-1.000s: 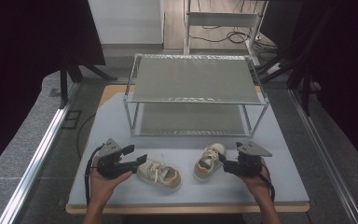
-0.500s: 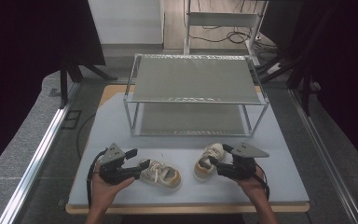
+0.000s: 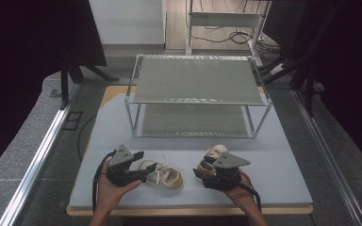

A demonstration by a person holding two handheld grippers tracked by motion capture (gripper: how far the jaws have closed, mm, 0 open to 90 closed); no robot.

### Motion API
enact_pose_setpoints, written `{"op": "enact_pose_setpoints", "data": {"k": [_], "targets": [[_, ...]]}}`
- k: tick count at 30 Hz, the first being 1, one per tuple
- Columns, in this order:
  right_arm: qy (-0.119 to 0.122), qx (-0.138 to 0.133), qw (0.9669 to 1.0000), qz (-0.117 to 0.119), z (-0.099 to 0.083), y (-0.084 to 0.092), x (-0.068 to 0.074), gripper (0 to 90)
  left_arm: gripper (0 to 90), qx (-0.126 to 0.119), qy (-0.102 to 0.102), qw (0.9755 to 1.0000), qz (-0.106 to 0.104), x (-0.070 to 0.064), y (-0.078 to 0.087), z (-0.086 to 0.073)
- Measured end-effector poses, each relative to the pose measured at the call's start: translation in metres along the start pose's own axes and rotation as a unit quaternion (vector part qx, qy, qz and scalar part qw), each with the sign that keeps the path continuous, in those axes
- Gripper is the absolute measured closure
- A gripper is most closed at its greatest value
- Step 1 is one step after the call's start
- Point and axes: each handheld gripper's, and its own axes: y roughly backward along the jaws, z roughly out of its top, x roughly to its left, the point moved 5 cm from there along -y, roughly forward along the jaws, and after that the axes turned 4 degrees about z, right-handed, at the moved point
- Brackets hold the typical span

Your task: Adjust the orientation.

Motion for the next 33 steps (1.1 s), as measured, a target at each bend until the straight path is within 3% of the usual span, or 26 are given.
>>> {"op": "enact_pose_setpoints", "data": {"k": [6,8,15,25,33], "targets": [[0.023,0.029,0.9993,0.009,-0.01,-0.015,0.01,40.7,33.3,-0.001,0.005,1.0,0.004,0.003,0.002,0.0],[0.034,0.032,0.9989,0.0,-0.011,-0.018,0.011,41.1,33.3,0.0,0.006,1.0,0.003,0.003,0.002,0.0],[0.037,0.014,0.9992,-0.005,-0.007,-0.013,0.012,44.0,33.3,0.009,0.0,1.0,-0.001,-0.001,-0.003,-0.002],[0.042,0.012,0.999,0.003,-0.005,-0.01,0.015,46.5,33.3,0.02,-0.004,0.9998,-0.005,-0.006,-0.009,-0.004],[0.047,0.006,0.9989,0.003,-0.007,-0.012,0.016,44.7,32.6,0.045,-0.015,0.9987,-0.02,-0.017,-0.024,-0.01]]}}
